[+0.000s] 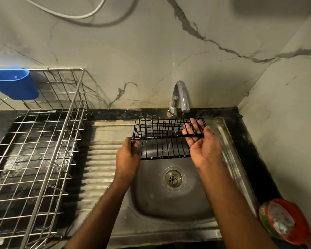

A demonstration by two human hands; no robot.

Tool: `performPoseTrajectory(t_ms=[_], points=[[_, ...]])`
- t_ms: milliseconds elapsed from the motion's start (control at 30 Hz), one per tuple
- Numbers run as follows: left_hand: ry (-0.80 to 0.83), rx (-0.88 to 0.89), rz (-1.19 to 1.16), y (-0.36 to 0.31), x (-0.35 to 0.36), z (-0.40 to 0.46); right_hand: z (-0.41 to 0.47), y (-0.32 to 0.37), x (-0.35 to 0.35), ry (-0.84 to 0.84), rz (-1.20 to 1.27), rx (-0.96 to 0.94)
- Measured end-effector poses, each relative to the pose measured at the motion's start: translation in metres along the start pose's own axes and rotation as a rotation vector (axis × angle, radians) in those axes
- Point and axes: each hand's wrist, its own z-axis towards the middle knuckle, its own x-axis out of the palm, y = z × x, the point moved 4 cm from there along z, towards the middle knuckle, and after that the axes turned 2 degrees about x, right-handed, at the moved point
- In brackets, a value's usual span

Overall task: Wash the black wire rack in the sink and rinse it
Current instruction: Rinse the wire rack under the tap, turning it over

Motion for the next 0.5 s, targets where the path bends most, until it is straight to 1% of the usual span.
performPoseTrajectory(t_ms=[500], points=[[-0.039, 0.01, 0.006, 0.007, -0.015, 0.0, 0.0, -0.013, 0.011, 0.029, -0.031, 0.004]])
